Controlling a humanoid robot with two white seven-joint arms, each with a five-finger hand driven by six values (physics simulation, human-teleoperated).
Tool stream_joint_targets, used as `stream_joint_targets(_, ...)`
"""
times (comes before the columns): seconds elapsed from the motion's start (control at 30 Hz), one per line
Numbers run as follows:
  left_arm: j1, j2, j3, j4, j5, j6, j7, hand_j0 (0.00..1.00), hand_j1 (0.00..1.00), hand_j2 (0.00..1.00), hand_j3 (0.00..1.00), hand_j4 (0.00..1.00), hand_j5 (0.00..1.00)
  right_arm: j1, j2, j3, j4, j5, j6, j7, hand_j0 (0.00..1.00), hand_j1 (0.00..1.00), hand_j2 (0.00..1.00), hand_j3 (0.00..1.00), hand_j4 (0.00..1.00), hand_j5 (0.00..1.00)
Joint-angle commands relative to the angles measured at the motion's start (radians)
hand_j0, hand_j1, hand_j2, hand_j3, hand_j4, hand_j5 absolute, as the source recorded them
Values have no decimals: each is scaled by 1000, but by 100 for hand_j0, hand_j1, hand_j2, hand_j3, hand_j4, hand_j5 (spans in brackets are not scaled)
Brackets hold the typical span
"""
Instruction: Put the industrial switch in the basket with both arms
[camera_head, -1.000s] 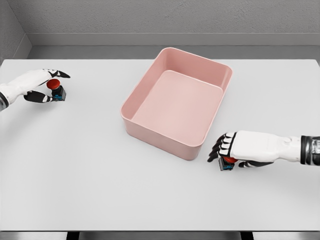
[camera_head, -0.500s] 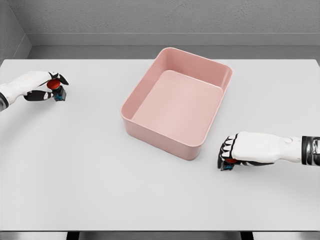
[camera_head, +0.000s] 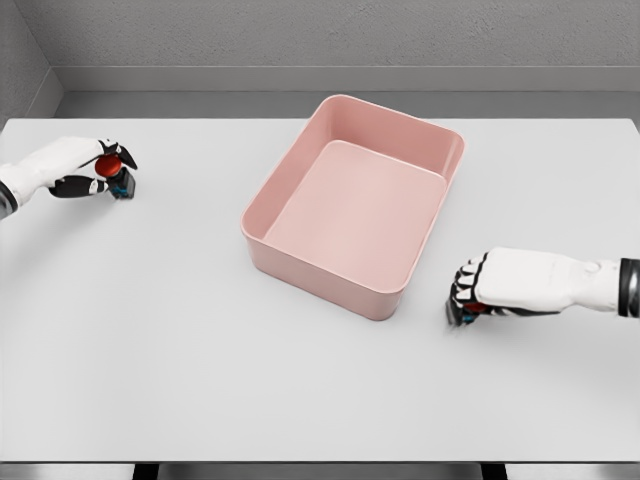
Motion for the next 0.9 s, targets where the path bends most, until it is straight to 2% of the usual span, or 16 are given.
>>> stream_joint_targets(0.0,0,2,4,-14,8,1,0,55,55,55,55,55,55,0,-10,-17,1,-8,1,-1,46,46,46,46,46,46)
stream_joint_targets(0.4,0,5,24,-96,31,1,-18,55,55,55,55,55,55,-18,-38,-64,5,-9,1,1,46,46,46,46,46,46)
stream_joint_targets(0.87,0,4,26,-205,54,1,-20,55,55,55,55,55,55,-61,-26,-87,27,-14,1,5,46,46,46,46,46,46)
